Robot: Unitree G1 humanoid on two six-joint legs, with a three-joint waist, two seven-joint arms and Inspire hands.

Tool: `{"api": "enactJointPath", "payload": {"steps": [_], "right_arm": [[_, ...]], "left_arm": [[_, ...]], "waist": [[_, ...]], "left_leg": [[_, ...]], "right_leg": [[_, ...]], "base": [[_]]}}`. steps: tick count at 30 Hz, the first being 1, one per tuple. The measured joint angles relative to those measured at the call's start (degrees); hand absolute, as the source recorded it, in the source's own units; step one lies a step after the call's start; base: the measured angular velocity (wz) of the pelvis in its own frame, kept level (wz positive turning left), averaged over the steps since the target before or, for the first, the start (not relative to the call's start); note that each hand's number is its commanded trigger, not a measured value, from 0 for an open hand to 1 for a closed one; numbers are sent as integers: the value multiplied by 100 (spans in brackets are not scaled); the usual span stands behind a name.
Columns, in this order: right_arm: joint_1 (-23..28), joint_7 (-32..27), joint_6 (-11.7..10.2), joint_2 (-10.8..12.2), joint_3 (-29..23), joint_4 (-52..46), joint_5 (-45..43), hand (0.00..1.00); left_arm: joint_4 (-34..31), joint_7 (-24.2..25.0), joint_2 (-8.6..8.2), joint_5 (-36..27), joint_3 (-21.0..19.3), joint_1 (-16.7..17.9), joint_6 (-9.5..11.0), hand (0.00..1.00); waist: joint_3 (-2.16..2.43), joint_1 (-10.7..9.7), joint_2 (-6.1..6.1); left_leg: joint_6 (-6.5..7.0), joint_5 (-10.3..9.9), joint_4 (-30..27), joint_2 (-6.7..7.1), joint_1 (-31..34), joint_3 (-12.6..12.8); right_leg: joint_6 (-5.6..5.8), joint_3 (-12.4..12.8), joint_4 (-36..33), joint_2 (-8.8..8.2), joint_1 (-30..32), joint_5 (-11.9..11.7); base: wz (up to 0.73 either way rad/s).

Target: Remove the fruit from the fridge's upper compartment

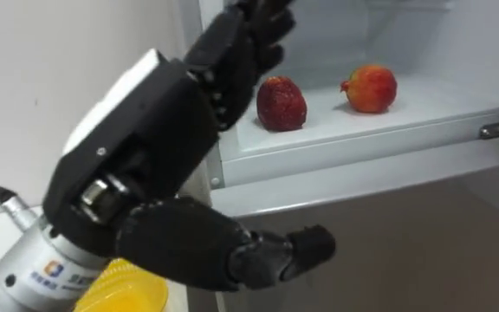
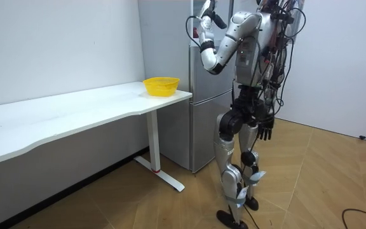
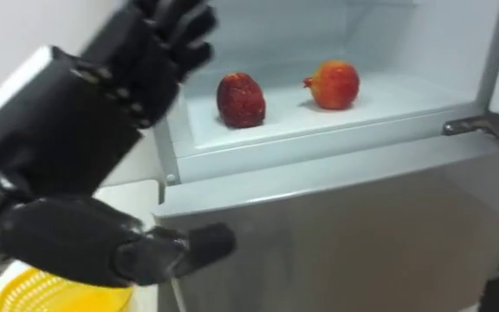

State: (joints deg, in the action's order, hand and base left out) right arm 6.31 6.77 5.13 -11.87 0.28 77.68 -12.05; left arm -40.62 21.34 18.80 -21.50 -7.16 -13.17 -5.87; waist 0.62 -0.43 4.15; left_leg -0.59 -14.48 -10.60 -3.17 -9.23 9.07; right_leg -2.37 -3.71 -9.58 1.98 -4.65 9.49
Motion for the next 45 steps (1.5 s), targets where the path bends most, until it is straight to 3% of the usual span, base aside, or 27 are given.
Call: {"api": "enactJointPath", "payload": {"steps": [4,6,10,14,15,16,18,22,24,27,31,32,36,40,41,43,45], "right_arm": [[60,-71,2,0,-2,-12,54,0],[165,-175,-5,-1,-37,-22,58,0],[329,-313,-46,6,-147,-48,70,0],[544,-502,-90,83,-456,-93,67,0],[564,-530,-126,82,-528,-90,134,0],[655,-559,-142,79,-615,-91,200,0],[723,-654,-162,79,-636,-120,320,0],[848,-674,-122,73,-866,-391,271,0],[883,-635,-121,74,-898,-471,270,0],[890,-578,8,98,-894,-535,282,0],[880,-521,140,109,-890,-619,290,0],[878,-506,187,112,-890,-646,240,0],[860,-298,245,125,-893,-634,84,0],[841,-105,341,186,-890,-616,-156,0],[830,-78,373,185,-898,-612,-157,0],[757,-57,428,193,-843,-584,-152,0],[708,-39,433,218,-792,-577,-158,0]], "left_arm": [[0,-232,-16,193,-450,279,84,0],[-2,-529,-191,185,-833,691,155,0],[78,-1148,-287,198,-1415,1514,382,0],[275,-2067,-685,358,-2180,2523,637,0],[506,-2452,-711,302,-2402,2781,746,0],[866,-2833,-712,287,-2614,3004,868,0],[1465,-3404,-717,36,-2982,3228,889,0],[2791,-4467,-806,-737,-3560,3419,942,0],[3861,-4903,-837,-1001,-3697,3607,1014,0],[4943,-5348,-1083,-1599,-3705,3705,1009,0],[6387,-5578,-1153,-2098,-3311,3702,1005,0],[6909,-5557,-1163,-2131,-3080,3705,1001,0],[8569,-5104,-1303,-2099,-2520,3690,944,0],[9813,-4337,-1363,-1292,-2209,3582,610,0],[9903,-4237,-1368,-1145,-2148,3581,555,0],[10035,-3895,-1367,-306,-1714,3569,359,0],[10034,-3636,-1361,479,-1417,3465,302,0]], "waist": [[-2,236,20],[-3,262,-12],[-8,412,-45],[-24,632,-70],[-28,722,-69],[-64,811,-20],[-50,869,-69],[-64,988,-63],[-50,1072,-78],[-5,1113,-80],[-21,1140,-151],[-42,1129,-185],[-33,998,-229],[-33,933,-319],[-32,924,-318],[-36,810,-325],[-37,720,-326]], "left_leg": [[0,0,-1,3,12,-51],[-1,2,0,23,-4,-176],[-7,9,-7,53,-69,-330],[-6,8,-8,99,-56,-509],[-6,8,-8,103,-78,-509],[-6,8,-7,111,-113,-519],[-6,8,-23,135,-91,-603],[-6,8,-10,164,-79,-646],[-5,8,-4,182,-57,-654],[-5,8,-5,214,-61,-687],[-3,7,-4,243,-87,-777],[-3,7,-5,245,-89,-785],[0,6,10,258,-151,-781],[12,-2,17,245,-204,-751],[21,-7,19,243,-217,-742],[21,-7,22,243,-222,-739],[22,-7,30,239,-215,-745]], "right_leg": [[5,-101,-18,-22,0,11],[5,-216,-40,-51,-30,72],[5,-333,-110,-89,-139,126],[24,-452,-108,-132,-172,191],[27,-457,-110,-137,-193,205],[29,-445,-106,-143,-231,219],[36,-516,-107,-172,-236,246],[61,-562,-123,-202,-236,278],[73,-564,-123,-223,-205,285],[102,-611,-128,-264,-226,301],[120,-641,-130,-284,-277,310],[122,-676,-124,-293,-296,309],[144,-669,-115,-308,-386,328],[143,-646,-106,-295,-444,327],[143,-649,-106,-294,-459,327],[143,-668,-113,-297,-473,327],[143,-664,-123,-289,-465,327]], "base": [[9],[25],[19],[17],[11],[3],[15],[10],[0],[7],[8],[6],[6],[-3],[6],[6],[5]]}}
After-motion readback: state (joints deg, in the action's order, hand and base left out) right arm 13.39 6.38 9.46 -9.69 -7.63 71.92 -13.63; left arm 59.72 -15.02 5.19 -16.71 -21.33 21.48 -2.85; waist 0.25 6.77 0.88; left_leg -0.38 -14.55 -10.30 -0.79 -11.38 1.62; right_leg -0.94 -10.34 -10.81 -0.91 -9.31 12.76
